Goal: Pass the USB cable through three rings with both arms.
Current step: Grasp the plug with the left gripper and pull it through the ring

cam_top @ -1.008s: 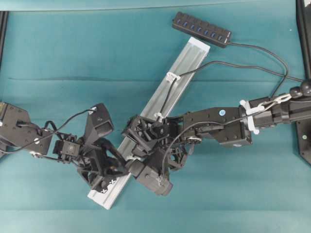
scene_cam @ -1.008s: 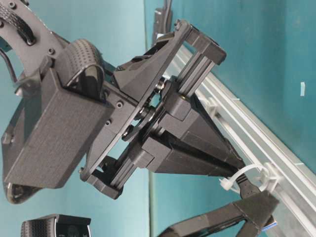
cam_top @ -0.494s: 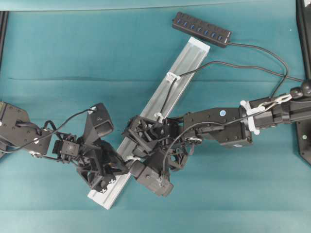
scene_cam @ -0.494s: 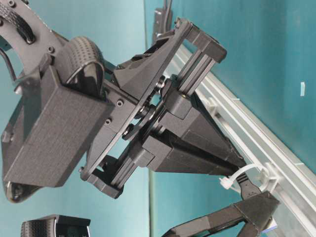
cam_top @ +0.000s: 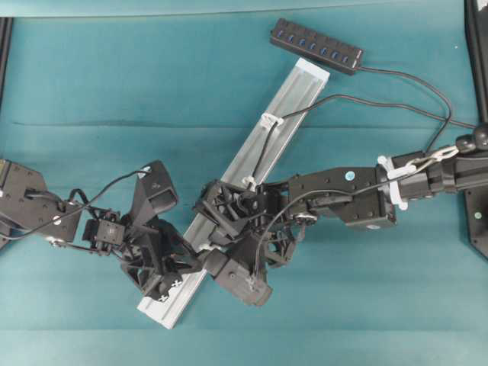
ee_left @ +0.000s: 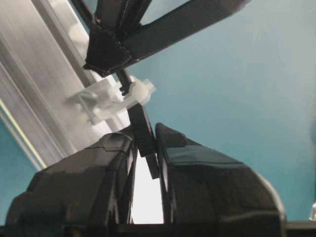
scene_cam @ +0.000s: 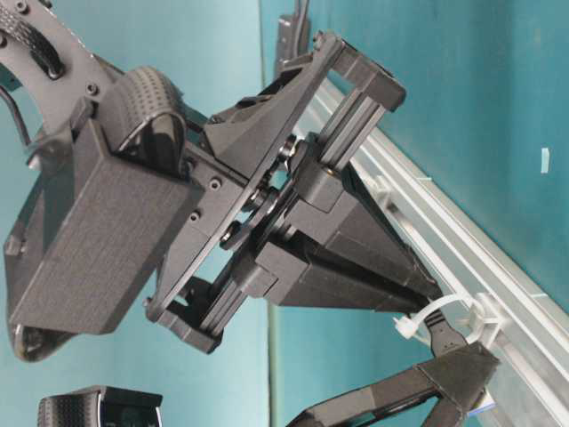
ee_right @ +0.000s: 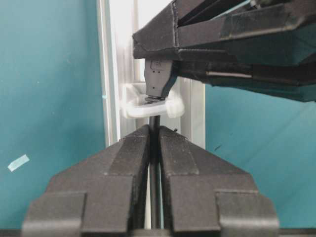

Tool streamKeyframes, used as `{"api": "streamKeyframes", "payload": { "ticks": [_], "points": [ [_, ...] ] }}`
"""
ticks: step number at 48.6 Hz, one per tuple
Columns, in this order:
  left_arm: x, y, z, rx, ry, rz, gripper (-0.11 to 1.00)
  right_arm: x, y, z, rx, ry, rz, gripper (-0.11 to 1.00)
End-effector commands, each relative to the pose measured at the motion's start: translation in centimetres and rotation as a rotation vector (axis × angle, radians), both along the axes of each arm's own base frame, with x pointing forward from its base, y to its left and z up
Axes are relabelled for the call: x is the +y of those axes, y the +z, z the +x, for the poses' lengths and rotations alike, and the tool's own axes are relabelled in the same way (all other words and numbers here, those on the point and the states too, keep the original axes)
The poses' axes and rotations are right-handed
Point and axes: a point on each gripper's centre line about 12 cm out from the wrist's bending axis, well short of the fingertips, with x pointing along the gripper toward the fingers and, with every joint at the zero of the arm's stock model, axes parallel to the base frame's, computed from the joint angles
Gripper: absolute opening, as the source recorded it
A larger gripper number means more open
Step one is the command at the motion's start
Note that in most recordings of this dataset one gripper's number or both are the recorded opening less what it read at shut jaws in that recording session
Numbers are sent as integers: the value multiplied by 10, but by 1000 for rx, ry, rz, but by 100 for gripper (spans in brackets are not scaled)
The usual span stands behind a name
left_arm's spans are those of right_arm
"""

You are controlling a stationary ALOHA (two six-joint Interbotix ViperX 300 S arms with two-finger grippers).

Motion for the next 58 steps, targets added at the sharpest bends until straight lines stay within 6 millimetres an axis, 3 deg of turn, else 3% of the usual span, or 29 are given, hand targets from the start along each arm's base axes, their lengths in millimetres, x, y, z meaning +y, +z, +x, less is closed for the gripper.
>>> {"api": "streamKeyframes", "payload": {
  "ticks": [1,6,14,18,31,39,46,58],
  "points": [
    [-2,11,2,-31,-8,-3,12,-8,-1,-1,17,-16,1,10],
    [-2,11,2,-28,-4,-7,12,-7,0,-1,15,-17,2,27],
    [-2,7,-3,-8,23,-48,12,-10,-1,-1,17,-22,2,71],
    [-4,6,-6,0,23,-56,12,-11,0,0,13,-27,3,84],
    [-13,5,-10,9,8,-75,10,-17,7,4,-29,-51,9,82],
    [-20,3,-16,24,5,-102,10,-32,17,5,-60,-177,75,82],
    [-24,5,-22,22,2,-119,10,-50,30,0,-73,-353,176,82],
    [-23,17,-32,-6,-3,-131,10,-53,33,-16,-61,-453,240,82]
  ]
}}
